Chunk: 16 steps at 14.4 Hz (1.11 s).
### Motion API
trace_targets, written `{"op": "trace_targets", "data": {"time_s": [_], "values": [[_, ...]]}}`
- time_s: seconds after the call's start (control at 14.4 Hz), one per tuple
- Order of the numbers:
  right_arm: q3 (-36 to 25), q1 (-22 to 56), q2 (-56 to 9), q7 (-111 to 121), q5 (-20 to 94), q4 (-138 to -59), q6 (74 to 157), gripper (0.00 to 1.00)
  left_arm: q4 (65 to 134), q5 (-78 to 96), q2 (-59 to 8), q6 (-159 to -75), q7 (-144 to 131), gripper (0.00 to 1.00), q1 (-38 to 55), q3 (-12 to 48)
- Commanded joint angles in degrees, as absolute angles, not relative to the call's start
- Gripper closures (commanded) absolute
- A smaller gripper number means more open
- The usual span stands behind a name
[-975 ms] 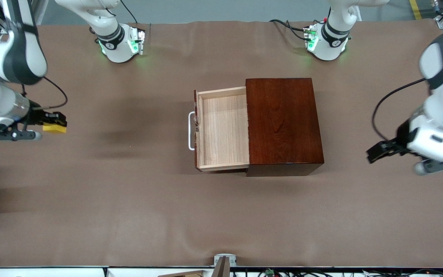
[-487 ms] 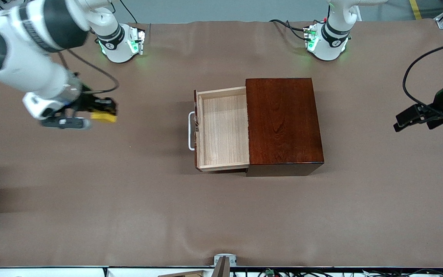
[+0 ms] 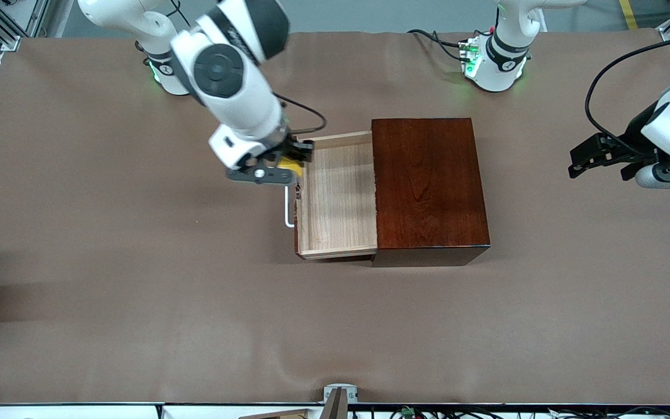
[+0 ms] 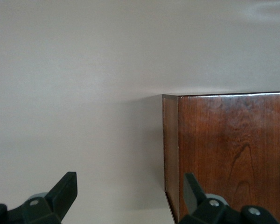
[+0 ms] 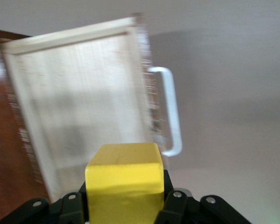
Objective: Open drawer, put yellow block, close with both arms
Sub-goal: 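Carry the yellow cube into the open drawer with the right gripper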
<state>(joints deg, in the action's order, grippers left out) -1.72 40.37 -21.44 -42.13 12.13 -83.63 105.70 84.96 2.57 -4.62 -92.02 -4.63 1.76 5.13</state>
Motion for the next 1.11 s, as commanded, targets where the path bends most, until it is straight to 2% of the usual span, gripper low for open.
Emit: {"op": "trace_targets", "data": {"time_s": [0.0,0.42,0.7,0.77,0.84,0.91,1.04], "values": [[-2.7,42.2,-26.6,-42.4,14.1,-80.9,111.9,1.0,86.2,2.0,-3.4,-91.5,-3.6,0.0,1.7,5.4],[-2.8,42.5,-35.1,-42.4,13.9,-81.1,124.3,1.0,86.1,1.3,-4.1,-92.0,-4.3,0.0,1.8,5.5],[-2.8,42.7,-37.8,-42.4,13.4,-82.2,128.8,1.0,86.4,1.3,-4.6,-91.9,-5.1,0.0,2.1,6.8],[-2.8,42.8,-37.8,-42.5,13.5,-82.6,129.4,0.87,86.5,1.4,-4.5,-91.9,-5.1,0.0,2.1,6.8],[-2.8,42.9,-37.8,-42.9,13.5,-82.6,129.4,0.34,86.5,1.3,-4.4,-91.8,-5.1,0.0,2.1,6.8],[-2.8,42.8,-37.8,-43.3,13.7,-82.6,129.4,0.0,86.5,1.4,-4.3,-91.7,-5.1,0.0,2.0,6.8],[-2.8,42.3,-37.0,-43.3,14.1,-82.1,128.5,0.0,86.6,1.4,-4.1,-91.6,-5.1,0.0,1.6,6.9]]}}
